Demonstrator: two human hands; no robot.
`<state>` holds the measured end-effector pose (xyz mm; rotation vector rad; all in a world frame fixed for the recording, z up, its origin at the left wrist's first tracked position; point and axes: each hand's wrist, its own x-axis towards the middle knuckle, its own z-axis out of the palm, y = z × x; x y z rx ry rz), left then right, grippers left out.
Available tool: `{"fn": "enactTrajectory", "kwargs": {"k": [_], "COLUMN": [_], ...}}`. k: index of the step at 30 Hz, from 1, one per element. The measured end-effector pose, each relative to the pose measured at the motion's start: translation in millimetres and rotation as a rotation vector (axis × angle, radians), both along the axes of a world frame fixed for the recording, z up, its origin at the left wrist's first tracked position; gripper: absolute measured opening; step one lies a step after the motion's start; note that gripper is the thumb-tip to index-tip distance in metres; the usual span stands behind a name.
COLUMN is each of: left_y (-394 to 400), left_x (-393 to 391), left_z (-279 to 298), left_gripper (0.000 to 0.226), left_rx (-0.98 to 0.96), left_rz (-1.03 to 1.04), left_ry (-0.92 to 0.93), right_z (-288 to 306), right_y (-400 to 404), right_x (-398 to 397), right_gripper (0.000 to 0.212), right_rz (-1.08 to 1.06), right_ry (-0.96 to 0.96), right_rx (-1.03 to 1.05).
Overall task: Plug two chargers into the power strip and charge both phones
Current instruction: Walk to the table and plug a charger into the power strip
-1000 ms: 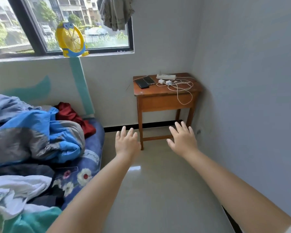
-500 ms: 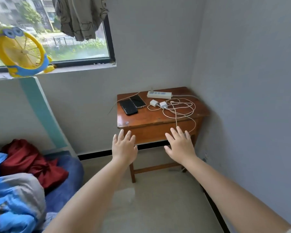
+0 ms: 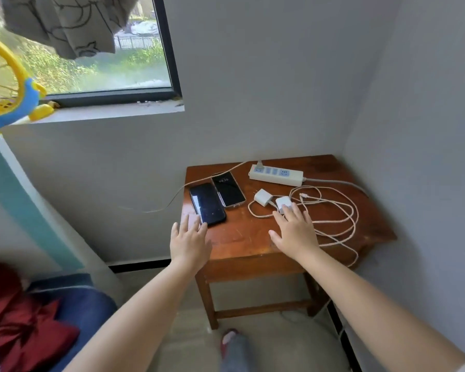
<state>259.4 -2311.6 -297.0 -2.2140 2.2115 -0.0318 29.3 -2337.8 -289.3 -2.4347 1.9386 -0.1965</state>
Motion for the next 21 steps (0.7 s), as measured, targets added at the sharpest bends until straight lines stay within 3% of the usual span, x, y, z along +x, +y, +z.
{"fn": "enactTrajectory", "kwargs": {"k": [10, 15, 21], "left_y": [-156.7, -181.6, -174.4], "left_x": [14.3, -0.2, -2.1], "left_z": [-44.9, -67.3, -83.5], "left_gripper": [0.049, 0.05, 0.048], "left_rx": [0.109, 0.118, 0.089], "left_rz": [-0.067, -0.06, -0.001], "left_ry": [0.104, 0.225, 0.304], "right_z": [-35.3, -48.8, -59.8], "right_y": [-120.0, -144.6, -171.2], "right_x": [-4.8, -17.6, -0.3], "right_gripper": [0.05, 0.048, 0.058], "right_rz": [-0.18, -0.244, -0.128], "right_ry": [-0.129, -0.179, -0.148], "right_rx": [0.177, 0.204, 0.253]}}
